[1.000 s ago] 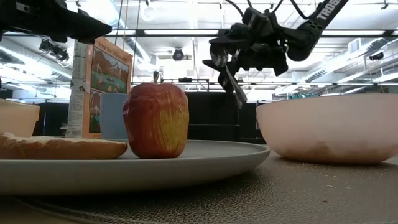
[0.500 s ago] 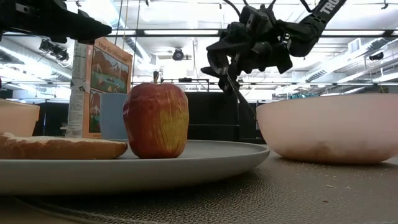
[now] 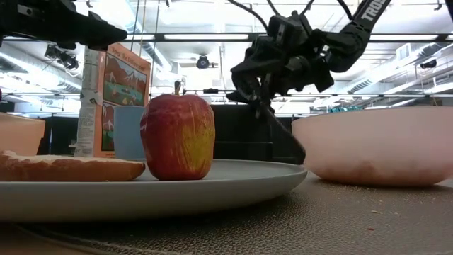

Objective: Arrange a breakfast setting
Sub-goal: Put the silver spoon on the tablemat between the blue plate and the light orange bowl

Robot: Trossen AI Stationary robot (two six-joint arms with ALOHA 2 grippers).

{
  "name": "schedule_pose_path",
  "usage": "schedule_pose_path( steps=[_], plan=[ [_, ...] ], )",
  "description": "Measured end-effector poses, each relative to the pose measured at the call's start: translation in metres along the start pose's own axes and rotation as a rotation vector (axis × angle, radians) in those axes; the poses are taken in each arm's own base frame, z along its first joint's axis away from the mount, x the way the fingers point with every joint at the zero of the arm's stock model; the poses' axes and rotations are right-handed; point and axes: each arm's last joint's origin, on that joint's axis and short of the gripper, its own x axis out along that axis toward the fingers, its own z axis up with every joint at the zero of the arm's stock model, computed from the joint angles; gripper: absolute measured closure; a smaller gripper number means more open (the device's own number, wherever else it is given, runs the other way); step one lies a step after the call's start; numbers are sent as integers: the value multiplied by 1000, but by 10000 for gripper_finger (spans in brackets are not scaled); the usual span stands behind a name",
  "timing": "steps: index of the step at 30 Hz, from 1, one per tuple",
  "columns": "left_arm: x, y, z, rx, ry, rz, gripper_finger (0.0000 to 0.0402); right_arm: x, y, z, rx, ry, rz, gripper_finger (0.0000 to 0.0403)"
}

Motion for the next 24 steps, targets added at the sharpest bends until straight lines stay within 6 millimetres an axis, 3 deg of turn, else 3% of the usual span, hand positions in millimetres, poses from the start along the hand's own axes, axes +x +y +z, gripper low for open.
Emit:
schedule_pose_path(
  steps=[12, 24],
  plan=[
    [0, 0, -2, -1, 19, -5, 235, 21, -14, -18, 107, 40, 27, 195],
    [0, -1, -2, 5, 26, -7, 235, 24, -13, -24, 163, 85, 25, 195]
  ],
)
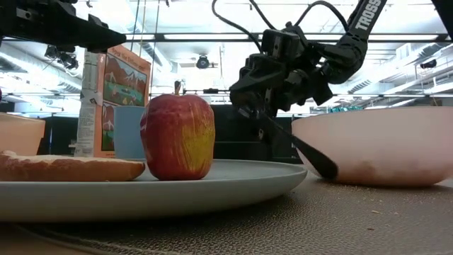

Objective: Arrange a breakfast setting
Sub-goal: Put the silver spoon on the tablemat between the blue plate and the light orange bowl

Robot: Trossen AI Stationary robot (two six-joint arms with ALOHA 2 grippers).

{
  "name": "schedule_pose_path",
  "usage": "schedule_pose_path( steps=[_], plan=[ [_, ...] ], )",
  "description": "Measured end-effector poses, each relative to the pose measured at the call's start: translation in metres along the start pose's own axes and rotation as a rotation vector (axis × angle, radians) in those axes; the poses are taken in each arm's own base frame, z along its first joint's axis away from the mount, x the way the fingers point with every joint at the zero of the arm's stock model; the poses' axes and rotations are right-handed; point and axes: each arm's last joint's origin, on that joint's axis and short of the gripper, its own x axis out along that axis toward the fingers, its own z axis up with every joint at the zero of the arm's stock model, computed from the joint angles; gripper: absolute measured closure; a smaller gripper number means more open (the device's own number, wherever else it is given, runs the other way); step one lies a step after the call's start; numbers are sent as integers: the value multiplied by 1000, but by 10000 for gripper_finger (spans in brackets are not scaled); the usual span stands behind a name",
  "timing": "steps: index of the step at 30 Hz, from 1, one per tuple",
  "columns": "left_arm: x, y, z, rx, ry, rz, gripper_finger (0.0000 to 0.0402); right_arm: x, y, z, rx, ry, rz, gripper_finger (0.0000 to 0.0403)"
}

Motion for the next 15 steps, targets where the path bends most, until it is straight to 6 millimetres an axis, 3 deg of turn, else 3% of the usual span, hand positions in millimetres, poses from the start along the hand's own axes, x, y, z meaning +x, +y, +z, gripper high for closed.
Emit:
schedule_pose_path(
  steps=[15],
  plan=[
    [0, 0, -1, -2, 8, -3, 235, 8, 2, -11, 51, 16, -85, 192]
  ],
)
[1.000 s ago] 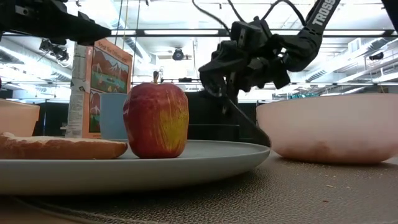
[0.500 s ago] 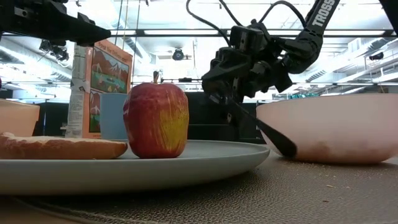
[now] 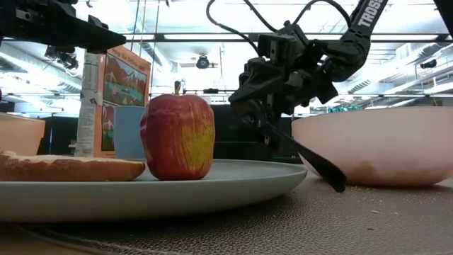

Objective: Arrange a breakfast setting
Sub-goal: Put the silver spoon on the tablemat between the blue plate and the light orange bowl

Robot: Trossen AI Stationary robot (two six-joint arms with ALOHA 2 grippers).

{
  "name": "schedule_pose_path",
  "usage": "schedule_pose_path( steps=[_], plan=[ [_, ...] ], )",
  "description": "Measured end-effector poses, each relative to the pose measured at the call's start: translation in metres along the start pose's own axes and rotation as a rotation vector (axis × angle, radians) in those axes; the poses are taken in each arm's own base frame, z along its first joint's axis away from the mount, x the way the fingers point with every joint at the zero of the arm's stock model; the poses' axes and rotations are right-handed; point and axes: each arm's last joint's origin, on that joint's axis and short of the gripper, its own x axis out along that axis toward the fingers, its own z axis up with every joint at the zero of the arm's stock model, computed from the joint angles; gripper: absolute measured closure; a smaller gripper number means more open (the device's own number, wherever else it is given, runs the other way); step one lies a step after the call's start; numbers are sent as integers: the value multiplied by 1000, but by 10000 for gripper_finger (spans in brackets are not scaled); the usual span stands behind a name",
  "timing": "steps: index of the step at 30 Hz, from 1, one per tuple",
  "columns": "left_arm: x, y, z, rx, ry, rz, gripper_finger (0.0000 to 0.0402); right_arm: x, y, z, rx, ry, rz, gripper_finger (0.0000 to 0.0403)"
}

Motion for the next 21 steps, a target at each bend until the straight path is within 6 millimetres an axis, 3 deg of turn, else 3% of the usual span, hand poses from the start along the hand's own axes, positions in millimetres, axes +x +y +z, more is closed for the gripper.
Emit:
schedule_pose_path(
  steps=[21],
  plan=[
    [0, 0, 0, 3, 0, 0, 235, 0, -3, -2, 2, 11, -36, 183]
  ],
)
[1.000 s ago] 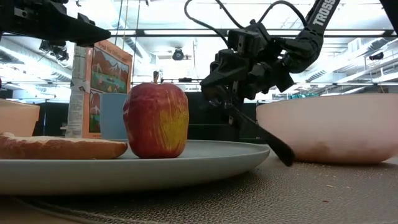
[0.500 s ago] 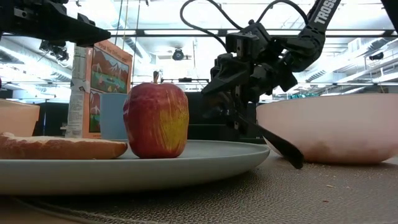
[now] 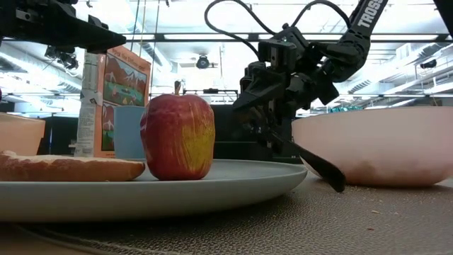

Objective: Arrange a breakfast setting
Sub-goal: Put the silver spoon on the tablemat between the blue plate and the light orange bowl, then return to Home Position

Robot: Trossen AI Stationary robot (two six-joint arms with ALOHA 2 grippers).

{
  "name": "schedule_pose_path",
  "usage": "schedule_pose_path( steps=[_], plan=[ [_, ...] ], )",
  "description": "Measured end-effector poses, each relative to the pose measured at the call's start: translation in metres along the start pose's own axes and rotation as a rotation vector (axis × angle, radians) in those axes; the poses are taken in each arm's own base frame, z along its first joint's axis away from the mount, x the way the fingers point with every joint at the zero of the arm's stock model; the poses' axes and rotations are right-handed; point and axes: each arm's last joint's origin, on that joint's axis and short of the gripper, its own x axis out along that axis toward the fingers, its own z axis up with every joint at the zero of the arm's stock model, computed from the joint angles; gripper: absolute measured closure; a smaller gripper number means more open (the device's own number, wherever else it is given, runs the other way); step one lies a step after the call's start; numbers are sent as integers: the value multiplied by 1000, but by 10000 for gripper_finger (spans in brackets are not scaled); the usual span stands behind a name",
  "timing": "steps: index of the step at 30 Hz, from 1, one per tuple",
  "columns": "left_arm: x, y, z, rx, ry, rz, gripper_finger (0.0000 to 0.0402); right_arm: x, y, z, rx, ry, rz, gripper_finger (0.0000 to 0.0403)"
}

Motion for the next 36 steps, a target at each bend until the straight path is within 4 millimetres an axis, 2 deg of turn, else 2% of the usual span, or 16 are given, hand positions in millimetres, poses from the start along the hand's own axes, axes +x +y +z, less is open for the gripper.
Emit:
schedule_pose_path(
  steps=[36],
  plan=[
    [0, 0, 0, -4, 1, 0, 235, -4, -7, 3, -25, -9, -30, 175]
  ],
)
